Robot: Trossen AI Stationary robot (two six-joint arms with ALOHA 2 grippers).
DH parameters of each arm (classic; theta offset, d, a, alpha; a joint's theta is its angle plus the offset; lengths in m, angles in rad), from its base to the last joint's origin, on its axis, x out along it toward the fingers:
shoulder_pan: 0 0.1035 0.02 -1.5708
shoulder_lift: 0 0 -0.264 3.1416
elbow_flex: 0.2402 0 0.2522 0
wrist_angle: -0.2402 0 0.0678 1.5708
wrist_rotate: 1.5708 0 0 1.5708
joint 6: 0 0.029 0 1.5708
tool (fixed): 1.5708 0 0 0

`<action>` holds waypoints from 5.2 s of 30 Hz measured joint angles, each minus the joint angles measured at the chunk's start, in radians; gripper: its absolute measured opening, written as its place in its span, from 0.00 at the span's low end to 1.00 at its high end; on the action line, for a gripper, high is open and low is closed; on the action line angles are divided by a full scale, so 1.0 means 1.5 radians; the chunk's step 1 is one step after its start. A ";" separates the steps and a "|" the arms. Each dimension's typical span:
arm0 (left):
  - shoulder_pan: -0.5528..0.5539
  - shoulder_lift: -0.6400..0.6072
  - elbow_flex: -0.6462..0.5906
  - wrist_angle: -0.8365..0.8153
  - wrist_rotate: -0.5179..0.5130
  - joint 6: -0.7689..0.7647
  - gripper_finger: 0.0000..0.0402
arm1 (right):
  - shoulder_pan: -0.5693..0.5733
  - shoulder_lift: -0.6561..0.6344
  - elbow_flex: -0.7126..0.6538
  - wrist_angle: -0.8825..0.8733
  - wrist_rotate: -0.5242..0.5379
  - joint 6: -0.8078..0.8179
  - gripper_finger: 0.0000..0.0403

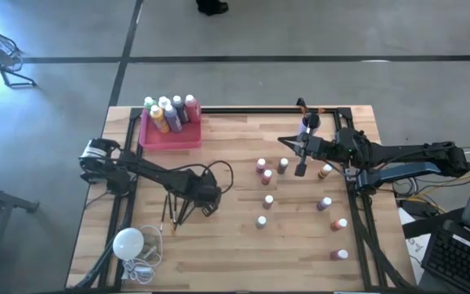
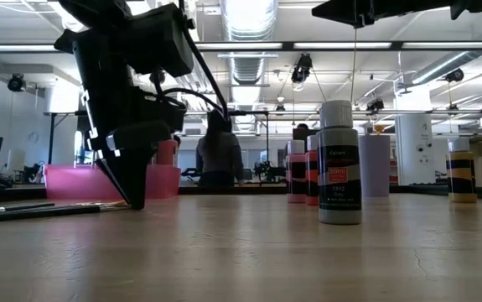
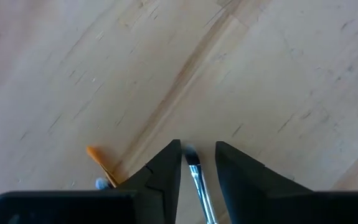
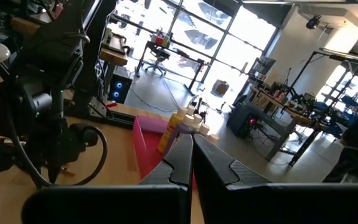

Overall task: Pick & Place Paint Supplies
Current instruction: Put the silver paint brush into the purple cup

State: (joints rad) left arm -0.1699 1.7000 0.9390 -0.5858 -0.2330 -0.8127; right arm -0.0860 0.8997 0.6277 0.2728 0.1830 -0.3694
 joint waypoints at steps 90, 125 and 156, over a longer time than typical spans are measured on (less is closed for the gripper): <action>-0.009 -0.330 -0.325 1.088 -0.012 0.729 0.01 | 0.065 0.477 0.265 0.099 -0.230 0.102 0.51; -0.005 -0.329 -0.325 1.077 -0.012 0.729 0.01 | 0.065 0.514 0.309 0.127 -0.230 0.102 0.21; -0.006 -0.331 -0.325 1.057 -0.049 0.727 0.14 | 0.067 0.500 0.308 0.046 -0.107 0.066 0.05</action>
State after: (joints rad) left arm -0.1795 1.2041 0.4511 1.0003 -0.3058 0.2776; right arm 0.0151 1.6493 1.0904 0.3416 0.0228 -0.2702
